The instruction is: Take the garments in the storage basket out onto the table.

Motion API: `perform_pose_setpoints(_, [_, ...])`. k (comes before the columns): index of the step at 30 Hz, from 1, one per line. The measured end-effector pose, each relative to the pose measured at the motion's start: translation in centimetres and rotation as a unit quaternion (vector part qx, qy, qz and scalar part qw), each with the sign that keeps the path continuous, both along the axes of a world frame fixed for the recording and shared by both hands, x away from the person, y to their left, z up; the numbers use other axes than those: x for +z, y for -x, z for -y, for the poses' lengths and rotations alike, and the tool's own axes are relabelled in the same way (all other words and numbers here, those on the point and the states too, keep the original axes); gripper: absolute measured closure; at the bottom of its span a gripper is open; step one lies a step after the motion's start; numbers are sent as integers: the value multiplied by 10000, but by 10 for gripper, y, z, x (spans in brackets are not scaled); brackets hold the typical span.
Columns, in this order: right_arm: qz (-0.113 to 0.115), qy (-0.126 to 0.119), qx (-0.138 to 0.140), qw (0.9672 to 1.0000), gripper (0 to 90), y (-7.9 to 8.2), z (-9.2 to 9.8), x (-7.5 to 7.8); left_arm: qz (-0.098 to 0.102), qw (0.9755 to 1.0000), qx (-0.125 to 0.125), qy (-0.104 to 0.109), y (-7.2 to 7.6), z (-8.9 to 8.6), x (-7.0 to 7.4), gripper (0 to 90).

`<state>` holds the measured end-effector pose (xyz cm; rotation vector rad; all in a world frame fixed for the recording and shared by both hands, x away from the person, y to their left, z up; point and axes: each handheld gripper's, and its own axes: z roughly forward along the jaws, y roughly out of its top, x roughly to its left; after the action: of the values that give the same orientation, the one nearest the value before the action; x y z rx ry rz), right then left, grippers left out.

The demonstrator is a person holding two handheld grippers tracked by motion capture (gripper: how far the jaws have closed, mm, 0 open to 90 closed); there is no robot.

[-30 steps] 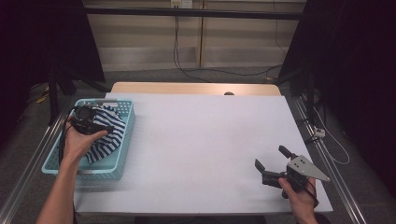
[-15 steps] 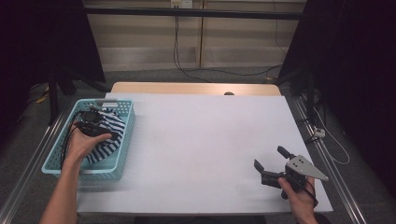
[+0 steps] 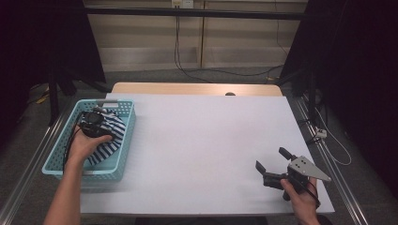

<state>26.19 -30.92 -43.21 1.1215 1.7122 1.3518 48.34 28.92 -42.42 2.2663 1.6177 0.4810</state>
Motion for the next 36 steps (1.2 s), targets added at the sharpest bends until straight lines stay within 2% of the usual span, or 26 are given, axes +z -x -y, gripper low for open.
perform_pose_setpoints(3, [4,-7,23,10000,6,-1,0,0,-54,9999,-48,81,0,-5,2,522])
perform_pose_setpoints(4, [4,-7,23,10000,6,-1,0,0,54,10000,24,50,1,-4,1,522])
perform_pose_setpoints(5, [-17,-4,19,10000,6,-1,0,0,-65,9999,-22,137,1,-6,3,551])
perform_pose_setpoints(6, [-17,1,23,10000,6,-1,0,0,-7,9997,-56,242,1,-10,3,620])
perform_pose_setpoints(7, [-20,-7,28,10000,6,-1,0,0,-93,9987,6,504,1,-12,6,648])
perform_pose_setpoints(8, [-20,-7,28,10000,6,-1,0,0,-93,9987,6,504,1,-12,6,665])
perform_pose_setpoints(11, [-35,-13,34,10000,5,-1,-1,0,-241,9968,-110,750,1,-19,7,689])
perform_pose_setpoints(12, [-35,-7,41,10000,4,-2,-1,-1,-147,9948,70,1007,3,-15,6,694])
perform_pose_setpoints(16, [-37,4,33,10000,4,-2,0,-1,-158,9960,-58,873,4,-18,8,704])
perform_pose_setpoints(17, [-37,4,33,10000,4,-2,0,-1,-105,9941,51,1077,5,-18,10,704])
perform_pose_setpoints(18, [-33,4,33,10000,4,-2,-1,-1,-25,9944,63,1053,7,-18,9,705])
perform_pose_setpoints(19, [-33,3,34,10000,4,-2,-1,-1,-42,9925,87,1222,8,-19,11,706])
perform_pose_setpoints(20, [-36,15,34,10000,4,-2,-1,-1,52,9941,39,1083,10,-21,11,706])
perform_pose_setpoints(21, [-40,13,36,10000,4,-2,-1,-1,-75,9927,-56,1202,11,-24,13,706])
perform_pose_setpoints(22, [-40,9,33,10000,4,-2,-1,-1,128,9906,173,1350,13,-19,11,706])
perform_pose_setpoints(24, [-29,1,32,10000,3,-2,-1,-1,-15,9916,-27,1297,15,-23,17,708])
perform_pose_setpoints(25, [-32,-6,43,10000,3,-2,-1,-1,208,9897,115,1411,16,-21,17,708])
perform_pose_setpoints(27, [-28,-12,28,10000,3,-2,-1,0,208,9918,-64,1262,17,-26,22,710])
perform_pose_setpoints(28, [-23,-14,37,10000,2,-1,-1,0,362,9878,101,1512,19,-24,22,710])
perform_pose_setpoints(29, [-23,-16,39,10000,2,-1,-1,0,317,9910,-105,1300,20,-28,24,710])
perform_pose_setpoints(30, [-22,-18,37,10000,2,-1,-1,0,377,9874,74,1538,22,-25,26,710])
perform_pose_setpoints(31, [-30,-22,34,10000,2,-2,-1,0,350,9902,-87,1348,22,-28,29,710])
perform_pose_setpoints(32, [-30,-22,34,10000,2,-2,-1,0,431,9881,38,1475,24,-26,30,710])
perform_pose_setpoints(33, [-29,-23,31,10000,2,-2,-1,0,393,9896,-135,1381,24,-30,32,710])
perform_pose_setpoints(34, [-24,-41,41,10000,2,-2,-1,0,577,9852,64,1613,26,-27,33,710])
perform_pose_setpoints(36, [-11,-13,42,10000,2,-2,-1,0,657,9845,88,1623,29,-27,36,710])
